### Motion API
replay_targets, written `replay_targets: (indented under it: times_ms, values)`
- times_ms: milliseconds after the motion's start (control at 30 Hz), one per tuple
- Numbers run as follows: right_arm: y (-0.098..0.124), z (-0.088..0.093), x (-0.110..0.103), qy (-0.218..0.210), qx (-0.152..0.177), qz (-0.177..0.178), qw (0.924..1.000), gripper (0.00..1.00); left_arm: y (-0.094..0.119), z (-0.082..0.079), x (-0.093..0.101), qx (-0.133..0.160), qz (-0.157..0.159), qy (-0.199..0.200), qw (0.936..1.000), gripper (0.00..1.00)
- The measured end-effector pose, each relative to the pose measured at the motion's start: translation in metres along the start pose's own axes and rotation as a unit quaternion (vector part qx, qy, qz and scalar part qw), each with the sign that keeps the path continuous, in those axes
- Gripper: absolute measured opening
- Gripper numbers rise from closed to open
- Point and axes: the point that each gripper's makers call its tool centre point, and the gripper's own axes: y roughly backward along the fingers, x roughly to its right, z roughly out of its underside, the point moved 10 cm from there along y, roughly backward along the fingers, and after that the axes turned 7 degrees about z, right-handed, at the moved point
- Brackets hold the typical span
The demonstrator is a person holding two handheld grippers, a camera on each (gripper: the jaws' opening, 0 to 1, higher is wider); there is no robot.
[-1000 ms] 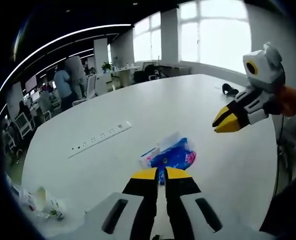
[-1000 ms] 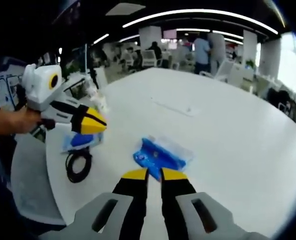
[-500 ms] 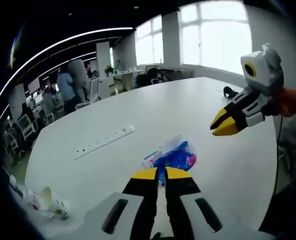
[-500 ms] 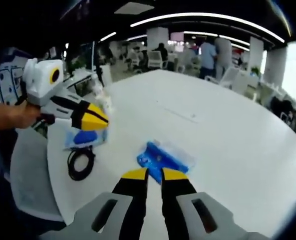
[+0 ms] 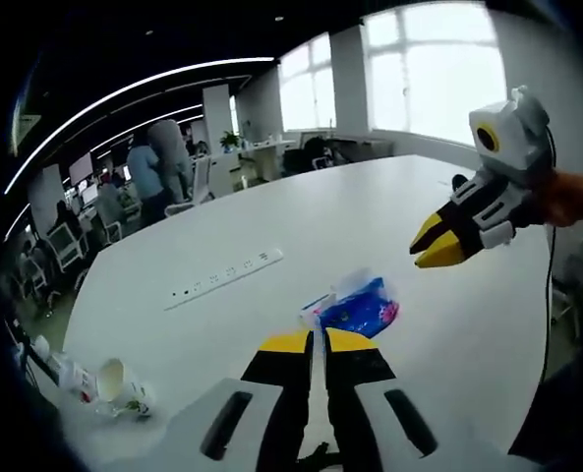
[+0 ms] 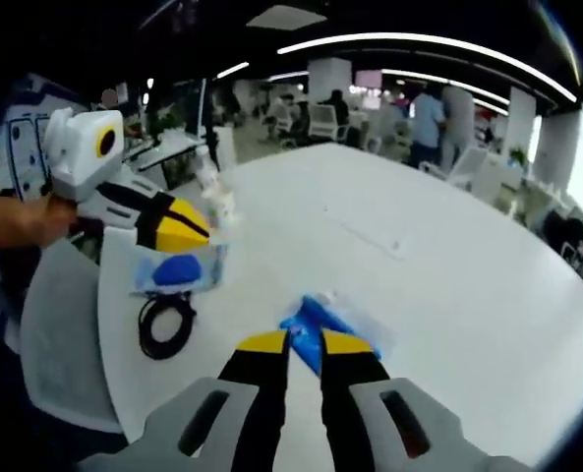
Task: Arrange the tabletop items into an orderly group along one side of the table until the central work area is clear of visible clutter.
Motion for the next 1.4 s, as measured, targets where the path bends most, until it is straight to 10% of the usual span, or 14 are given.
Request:
replay_targets:
  times_ms: [667, 1400]
  values:
    - [-0.02, -0.009, -0.016, 0.014, 0.006, -0.043, 0.9989, 0.13, 0.037, 0.023, -0.011, -0.012, -0.059, 0.026, 0.9979, 0.09]
    - [-0.043, -0.02, -0.039, -0.02, 0.034, -0.042, 0.9983, 0.44, 0.061, 0.07, -0.034, -0.01, -0.116, 0.104, 0.9877, 0.75]
